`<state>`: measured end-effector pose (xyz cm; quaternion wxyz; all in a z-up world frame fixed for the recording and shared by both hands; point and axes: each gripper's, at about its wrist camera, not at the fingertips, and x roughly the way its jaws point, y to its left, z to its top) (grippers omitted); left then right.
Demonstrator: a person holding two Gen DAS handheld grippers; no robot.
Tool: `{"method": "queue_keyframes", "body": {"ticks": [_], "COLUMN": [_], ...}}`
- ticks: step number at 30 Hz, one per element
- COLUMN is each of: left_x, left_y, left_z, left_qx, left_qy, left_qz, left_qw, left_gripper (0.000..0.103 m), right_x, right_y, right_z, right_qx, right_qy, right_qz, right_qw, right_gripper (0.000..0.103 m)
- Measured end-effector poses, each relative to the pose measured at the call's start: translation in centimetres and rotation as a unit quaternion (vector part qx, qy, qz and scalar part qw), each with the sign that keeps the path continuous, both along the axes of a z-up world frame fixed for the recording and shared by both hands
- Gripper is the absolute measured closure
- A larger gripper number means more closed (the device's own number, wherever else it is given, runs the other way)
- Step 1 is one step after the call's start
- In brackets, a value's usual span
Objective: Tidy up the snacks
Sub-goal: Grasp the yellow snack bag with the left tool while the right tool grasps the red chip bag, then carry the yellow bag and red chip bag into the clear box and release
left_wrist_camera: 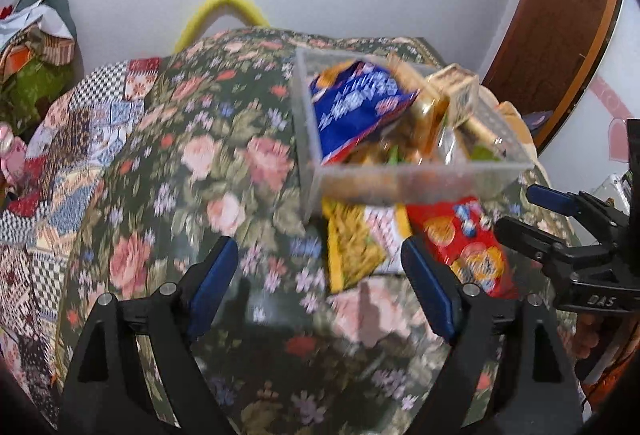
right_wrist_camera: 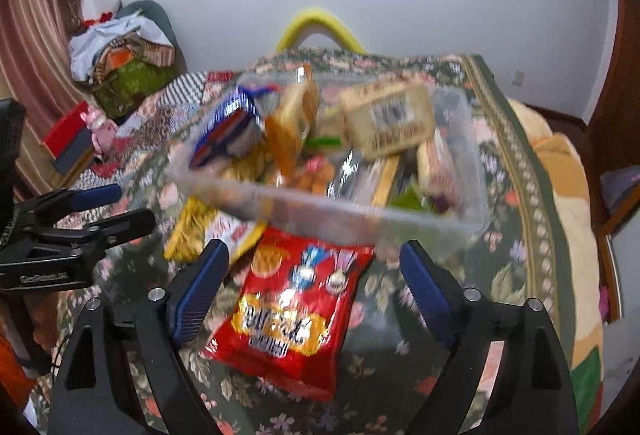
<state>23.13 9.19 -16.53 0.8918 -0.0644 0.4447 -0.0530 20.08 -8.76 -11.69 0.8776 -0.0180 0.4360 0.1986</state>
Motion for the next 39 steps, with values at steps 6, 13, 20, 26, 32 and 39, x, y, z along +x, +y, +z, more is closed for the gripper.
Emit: {"method": "queue_keyframes", "body": {"ticks": [6, 13, 20, 26, 32, 39], "left_x": [-0.4, 0.0, 0.9, 2.7, 4.3, 3.5], "left_y": [0.4, -0.2, -1.5, -3.0, -4.1, -4.4], "left_z": [-2.0, -3.4, -3.9, -4.8, -6.3, -5.4], "left_qx": [-0.017, -0.031, -0.036, -0.036, -0.009, -0.020], "left_qy": [0.021, 0.031, 0.035, 0.047, 0.055, 0.047], "left_qz": [-0.003, -0.010, -0.026, -0.037, -0.026, -0.036], "left_qw": [0.9996, 0.9990, 0.9984, 0.9976, 0.9981, 0.9980], "left_gripper": [0.019, 0.019, 0.019, 0.019, 0.019, 0.048], "right_x": [0.4, 0.9, 0.8, -0.6, -1.9, -2.3], "right_y": [1.3, 2.6, 1.3, -1.7, -4.1, -3.0], "right_z": [-2.8, -4.6, -4.2, -4.1, -3.7, -3.1], "right_qx": [-0.015, -0.030, -0.024, -0.018, -0.014, -0.021], "right_qy": [0.043, 0.075, 0.067, 0.059, 0.049, 0.039], "right_qz": [-0.009, -0.002, 0.002, -0.006, -0.015, -0.008], "right_qw": [0.999, 0.997, 0.997, 0.998, 0.999, 0.999], "right_gripper": [0.011, 0.011, 0.035, 0.038, 0.039, 0.039]}}
